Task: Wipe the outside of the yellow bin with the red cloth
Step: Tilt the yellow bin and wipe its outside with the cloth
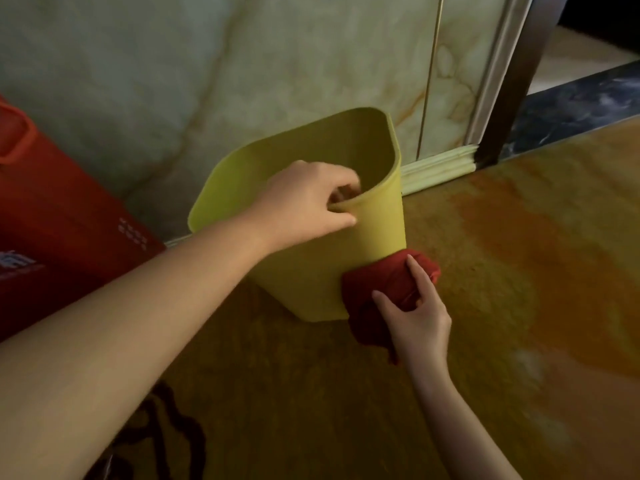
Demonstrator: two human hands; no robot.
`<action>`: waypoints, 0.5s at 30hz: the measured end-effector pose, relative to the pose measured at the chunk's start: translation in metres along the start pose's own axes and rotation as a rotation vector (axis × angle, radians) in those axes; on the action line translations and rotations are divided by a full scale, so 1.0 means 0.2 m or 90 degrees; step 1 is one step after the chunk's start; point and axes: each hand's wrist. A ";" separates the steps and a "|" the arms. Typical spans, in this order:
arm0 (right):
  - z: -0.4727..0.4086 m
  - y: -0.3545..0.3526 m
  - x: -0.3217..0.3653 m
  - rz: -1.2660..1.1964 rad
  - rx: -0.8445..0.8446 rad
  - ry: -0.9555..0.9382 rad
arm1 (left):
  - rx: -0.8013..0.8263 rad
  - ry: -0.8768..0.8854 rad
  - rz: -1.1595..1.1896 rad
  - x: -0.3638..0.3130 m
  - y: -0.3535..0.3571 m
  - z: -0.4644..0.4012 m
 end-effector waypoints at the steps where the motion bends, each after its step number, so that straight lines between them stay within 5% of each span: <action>1: 0.03 -0.02 -0.01 0.006 0.011 0.010 | 0.026 -0.014 -0.007 0.04 -0.02 0.04; 5: 0.17 -0.07 -0.09 -0.043 0.105 0.086 | 0.076 -0.079 -0.059 0.16 -0.05 0.18; 10: 0.27 -0.09 -0.15 -0.441 0.327 0.393 | 0.044 -0.067 -0.081 0.07 -0.01 0.16; 15: 0.33 -0.05 -0.19 -0.446 0.398 0.438 | 0.042 -0.094 -0.102 0.02 0.02 0.21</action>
Point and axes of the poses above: each hand's wrist, its own z-axis away from the middle knuckle, its own y-axis out of the palm, x = y × z, and after that the axes turned 9 degrees about y, right-handed
